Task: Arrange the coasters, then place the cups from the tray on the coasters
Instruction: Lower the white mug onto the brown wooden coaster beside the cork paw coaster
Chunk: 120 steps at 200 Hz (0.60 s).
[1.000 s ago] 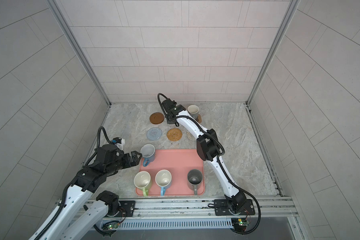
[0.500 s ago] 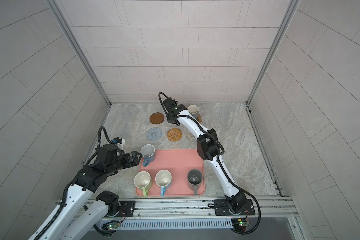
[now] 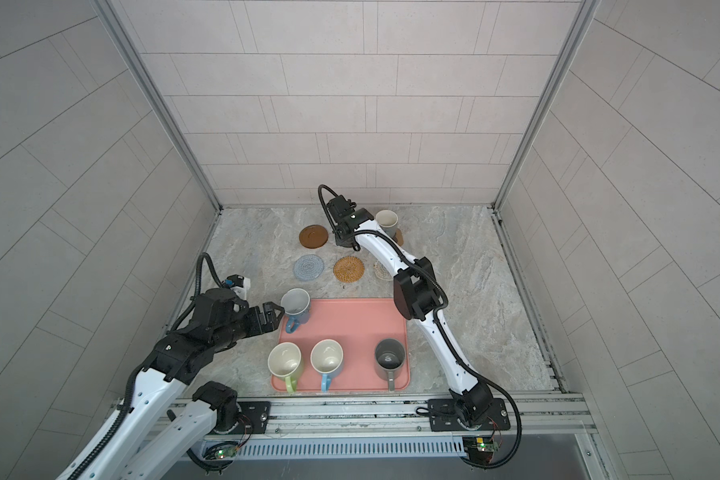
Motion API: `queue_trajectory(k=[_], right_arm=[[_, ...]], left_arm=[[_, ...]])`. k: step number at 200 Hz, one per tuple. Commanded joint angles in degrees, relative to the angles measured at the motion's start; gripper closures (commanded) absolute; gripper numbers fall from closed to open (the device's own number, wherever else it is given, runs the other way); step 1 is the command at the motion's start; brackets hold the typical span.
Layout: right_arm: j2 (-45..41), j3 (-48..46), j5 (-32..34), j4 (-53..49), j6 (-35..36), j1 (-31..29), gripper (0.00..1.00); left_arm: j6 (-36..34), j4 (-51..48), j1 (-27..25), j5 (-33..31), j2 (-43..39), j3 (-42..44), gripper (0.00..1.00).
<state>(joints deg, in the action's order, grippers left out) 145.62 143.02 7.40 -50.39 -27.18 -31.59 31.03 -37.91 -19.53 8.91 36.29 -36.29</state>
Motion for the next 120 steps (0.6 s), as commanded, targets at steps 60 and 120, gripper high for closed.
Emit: queue_trajectory(k=[60,120], right_arm=[[0.9,2.2,-0.6,2.3,-0.9,0.5,0.79],[0.8,2.2,-1.4,2.5,-1.5,0.6,0.76]], left_arm=[[-0.7,0.2,-0.2,-0.5,-0.5,0.6,0.01],[-0.7,0.1,-0.2,-0.4,-0.7,0.5,0.01]])
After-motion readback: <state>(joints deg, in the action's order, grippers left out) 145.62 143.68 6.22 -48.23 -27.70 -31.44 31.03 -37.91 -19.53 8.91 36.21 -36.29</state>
